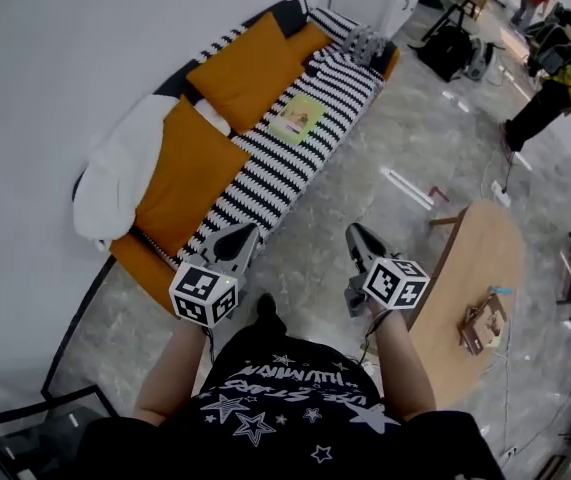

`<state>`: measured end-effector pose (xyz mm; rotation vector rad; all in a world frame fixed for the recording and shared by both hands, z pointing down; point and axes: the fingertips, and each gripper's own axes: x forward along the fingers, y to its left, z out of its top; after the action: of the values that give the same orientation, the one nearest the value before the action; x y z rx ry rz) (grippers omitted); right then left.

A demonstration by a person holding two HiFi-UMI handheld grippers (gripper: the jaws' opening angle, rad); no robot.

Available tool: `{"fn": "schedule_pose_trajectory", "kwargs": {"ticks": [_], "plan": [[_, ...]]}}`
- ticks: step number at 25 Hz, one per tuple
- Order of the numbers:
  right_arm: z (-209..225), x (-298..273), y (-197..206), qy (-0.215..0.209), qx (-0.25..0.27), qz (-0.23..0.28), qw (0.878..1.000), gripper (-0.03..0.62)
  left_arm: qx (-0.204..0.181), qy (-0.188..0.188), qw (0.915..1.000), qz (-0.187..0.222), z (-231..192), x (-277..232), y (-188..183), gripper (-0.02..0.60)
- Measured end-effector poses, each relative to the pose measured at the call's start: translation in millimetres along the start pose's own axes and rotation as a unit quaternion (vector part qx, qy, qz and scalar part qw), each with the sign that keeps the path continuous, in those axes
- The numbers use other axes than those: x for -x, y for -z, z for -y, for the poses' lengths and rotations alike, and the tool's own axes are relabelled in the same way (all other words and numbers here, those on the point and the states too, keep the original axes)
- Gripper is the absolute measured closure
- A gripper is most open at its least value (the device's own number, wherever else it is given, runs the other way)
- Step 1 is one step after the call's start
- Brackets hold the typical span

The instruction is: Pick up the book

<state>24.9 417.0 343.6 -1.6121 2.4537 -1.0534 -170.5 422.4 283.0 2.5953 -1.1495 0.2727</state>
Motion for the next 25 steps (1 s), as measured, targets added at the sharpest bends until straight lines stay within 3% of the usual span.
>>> {"fn": "schedule_pose_trajectory", "kwargs": {"ticks": [11, 17, 25], "plan": [[-1.7, -45.7, -17.3, 0.04, 0.0, 0.004, 0.999, 0.557, 0.001, 0.035, 0.9994, -0.003, -59.2, -37.6, -15.7, 0.574], [-1.1, -59.0, -25.7, 0.055, -0.015, 0.022, 0.998, 0.557, 0.004, 0.056, 0.9983, -0.015, -72.9, -57.7, -14.9, 0.574], [27.9, -72.4, -38.5, 0.057, -0.029, 0.025, 0.998, 0.557, 0.0, 0.056, 0.9982, -0.022, -75.4, -92.2, -19.4, 0.574]]}}
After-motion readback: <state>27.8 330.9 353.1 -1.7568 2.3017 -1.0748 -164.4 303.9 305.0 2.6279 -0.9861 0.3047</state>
